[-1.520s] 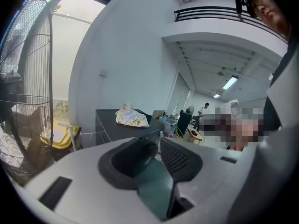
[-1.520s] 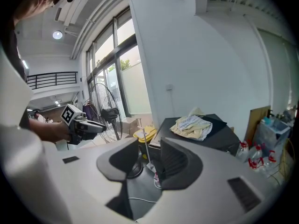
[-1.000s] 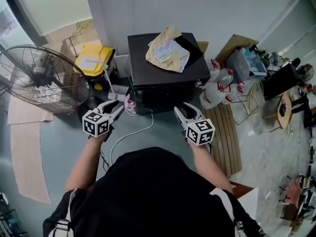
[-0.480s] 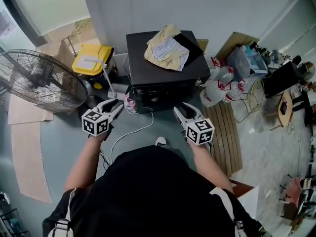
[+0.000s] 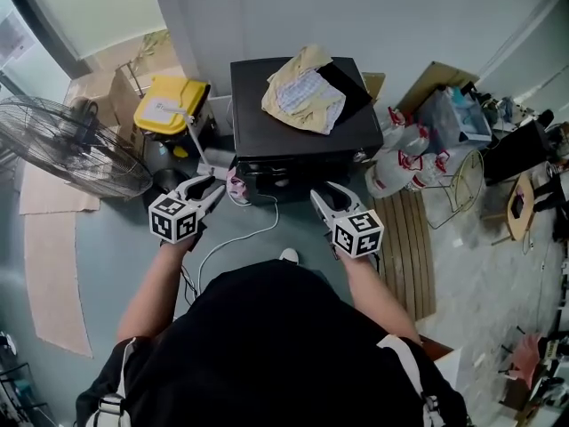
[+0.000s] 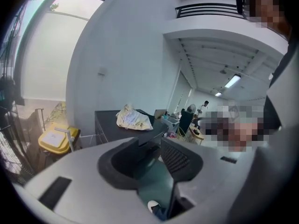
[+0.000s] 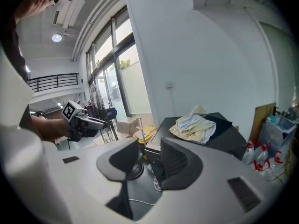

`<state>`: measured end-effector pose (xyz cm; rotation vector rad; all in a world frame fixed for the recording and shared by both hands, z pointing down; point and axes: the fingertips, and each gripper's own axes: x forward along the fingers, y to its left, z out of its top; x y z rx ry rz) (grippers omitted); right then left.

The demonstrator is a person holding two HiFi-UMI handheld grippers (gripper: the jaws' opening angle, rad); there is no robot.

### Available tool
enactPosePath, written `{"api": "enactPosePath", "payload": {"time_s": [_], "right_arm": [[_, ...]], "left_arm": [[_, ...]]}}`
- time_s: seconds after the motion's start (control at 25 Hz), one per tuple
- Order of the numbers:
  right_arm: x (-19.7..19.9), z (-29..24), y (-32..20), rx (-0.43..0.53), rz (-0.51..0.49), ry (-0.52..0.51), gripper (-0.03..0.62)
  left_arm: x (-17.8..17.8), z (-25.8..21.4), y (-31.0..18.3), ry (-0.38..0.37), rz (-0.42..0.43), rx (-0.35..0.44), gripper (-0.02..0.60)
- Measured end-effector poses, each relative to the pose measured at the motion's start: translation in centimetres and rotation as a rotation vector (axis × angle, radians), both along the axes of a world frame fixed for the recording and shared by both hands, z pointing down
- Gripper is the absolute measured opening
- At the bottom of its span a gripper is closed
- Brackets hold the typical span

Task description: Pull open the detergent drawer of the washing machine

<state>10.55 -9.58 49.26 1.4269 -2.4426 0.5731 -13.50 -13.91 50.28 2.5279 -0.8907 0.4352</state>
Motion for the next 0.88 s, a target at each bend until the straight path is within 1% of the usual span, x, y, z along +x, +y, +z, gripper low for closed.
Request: {"api": "enactPosePath", "payload": {"time_s": [0.36,0.88], "right_arm": [[2.5,1.7,-3.0,-0.036,-0.025,-0.014,0.15],[4.0,2.2,-7.3,-0.061,-0.101,-0.013,0.146]], "left_arm": [[2.6,1.0,-1.9,-0.004,-0.016,-0.025,0.143],[4.2,1.0,-4.5,-0.004,-0.088,-0.033,0.143]]}}
